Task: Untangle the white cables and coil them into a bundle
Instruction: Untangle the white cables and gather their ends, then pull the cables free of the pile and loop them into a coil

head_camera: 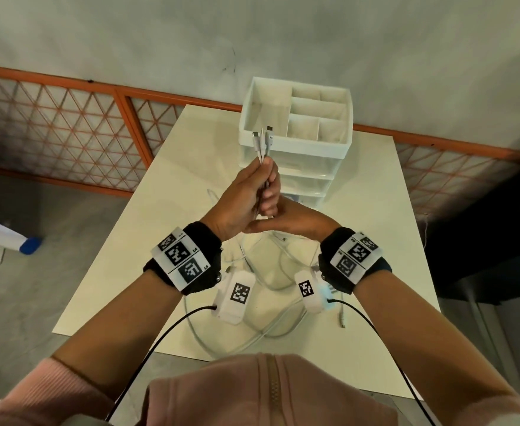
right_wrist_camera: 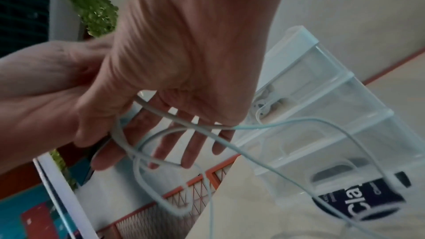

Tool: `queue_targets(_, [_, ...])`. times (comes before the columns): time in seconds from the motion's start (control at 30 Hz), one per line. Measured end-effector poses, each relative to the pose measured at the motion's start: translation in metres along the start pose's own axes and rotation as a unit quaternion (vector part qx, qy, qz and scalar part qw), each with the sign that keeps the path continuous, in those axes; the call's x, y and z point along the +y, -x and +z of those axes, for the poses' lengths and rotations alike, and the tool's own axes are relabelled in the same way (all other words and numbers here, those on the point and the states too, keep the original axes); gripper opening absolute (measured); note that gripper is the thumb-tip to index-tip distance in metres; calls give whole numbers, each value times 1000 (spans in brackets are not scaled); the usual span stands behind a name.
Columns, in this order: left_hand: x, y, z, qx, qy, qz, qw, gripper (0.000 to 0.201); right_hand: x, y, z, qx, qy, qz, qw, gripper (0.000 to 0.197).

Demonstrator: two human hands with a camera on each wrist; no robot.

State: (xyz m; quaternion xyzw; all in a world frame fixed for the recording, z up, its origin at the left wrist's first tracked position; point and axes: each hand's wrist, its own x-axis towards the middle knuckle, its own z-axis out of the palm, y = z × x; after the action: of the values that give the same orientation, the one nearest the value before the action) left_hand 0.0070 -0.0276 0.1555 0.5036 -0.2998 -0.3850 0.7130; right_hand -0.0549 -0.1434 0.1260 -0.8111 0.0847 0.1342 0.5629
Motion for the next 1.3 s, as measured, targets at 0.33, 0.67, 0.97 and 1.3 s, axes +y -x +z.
queue_targets(0.33, [34,0,-27,-16,-3,-5,1000,38,38,-11,-47,210,378,-32,901,28])
queue_targets(0.67, [30,2,-44,99,-217,19,971,41,52,5,-62,212,182,-10,960,38])
queue_targets(0.97, [24,-2,-59,178,-231,38,956,42,60,32,-83,216,58,7,975,8])
queue_targets(1.3, [27,-9,-61,189,-236,99,948,40,133,26,-83,270,201,213,917,30])
